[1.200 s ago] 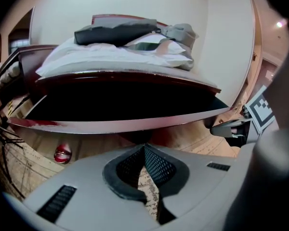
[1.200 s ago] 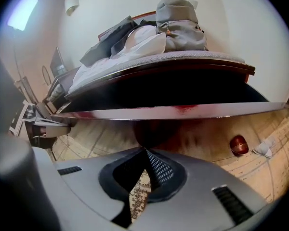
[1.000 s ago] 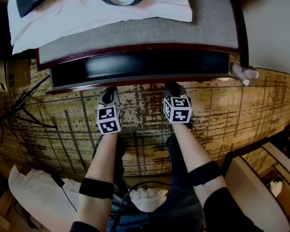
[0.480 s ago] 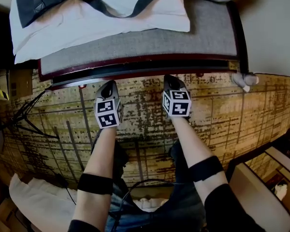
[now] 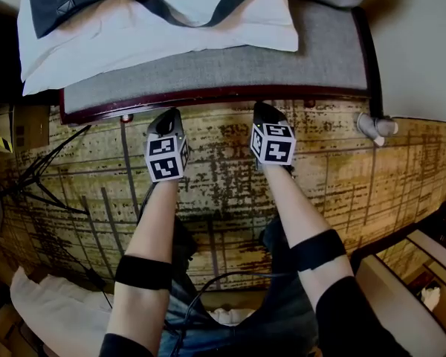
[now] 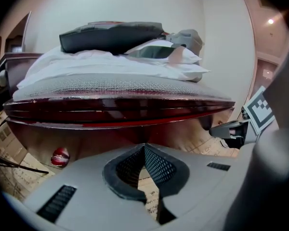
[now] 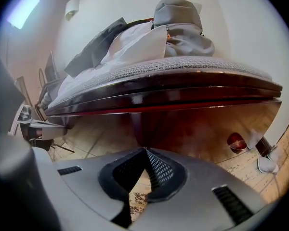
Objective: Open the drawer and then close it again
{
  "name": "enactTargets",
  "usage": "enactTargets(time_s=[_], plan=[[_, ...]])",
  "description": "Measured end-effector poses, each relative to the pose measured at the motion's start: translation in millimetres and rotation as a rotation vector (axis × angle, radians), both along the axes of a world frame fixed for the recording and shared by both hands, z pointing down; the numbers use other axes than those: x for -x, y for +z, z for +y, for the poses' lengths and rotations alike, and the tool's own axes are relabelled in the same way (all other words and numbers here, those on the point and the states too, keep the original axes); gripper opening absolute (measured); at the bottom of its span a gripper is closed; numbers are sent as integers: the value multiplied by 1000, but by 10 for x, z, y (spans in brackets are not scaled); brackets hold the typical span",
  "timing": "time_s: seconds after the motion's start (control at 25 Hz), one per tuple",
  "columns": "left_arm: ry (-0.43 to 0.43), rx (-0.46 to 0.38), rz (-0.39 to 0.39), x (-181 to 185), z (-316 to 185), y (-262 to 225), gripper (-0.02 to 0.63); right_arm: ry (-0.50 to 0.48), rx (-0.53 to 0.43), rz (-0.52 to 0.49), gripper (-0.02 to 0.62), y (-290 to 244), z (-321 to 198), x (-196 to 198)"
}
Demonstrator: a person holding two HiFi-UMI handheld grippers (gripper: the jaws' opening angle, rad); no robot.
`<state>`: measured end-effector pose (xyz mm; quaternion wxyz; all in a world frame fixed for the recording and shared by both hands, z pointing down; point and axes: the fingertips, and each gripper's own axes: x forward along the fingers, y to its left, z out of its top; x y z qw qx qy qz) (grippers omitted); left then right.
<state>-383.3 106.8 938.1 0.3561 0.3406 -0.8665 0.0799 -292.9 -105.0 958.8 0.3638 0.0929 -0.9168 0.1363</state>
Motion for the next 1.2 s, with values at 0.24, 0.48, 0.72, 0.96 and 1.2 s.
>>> enactTargets(time_s=[0.24, 0.48, 0.72, 0.96, 1.2], plan=[[14, 2, -7, 46, -21, -1, 2, -25, -19, 5, 0, 35, -31, 36], [-1, 7, -3, 98, -32, 23, 2, -13, -14, 9, 0, 35, -30, 94], [-13, -3, 9, 71, 59, -150, 2, -49, -16, 41, 0, -35, -49, 29], [12, -2, -10, -172, 189, -880, 2, -35, -5, 13, 0, -786, 9, -177], [53, 4, -22, -571, 308, -2175, 2, -63, 21, -31, 0, -2094, 154, -429]])
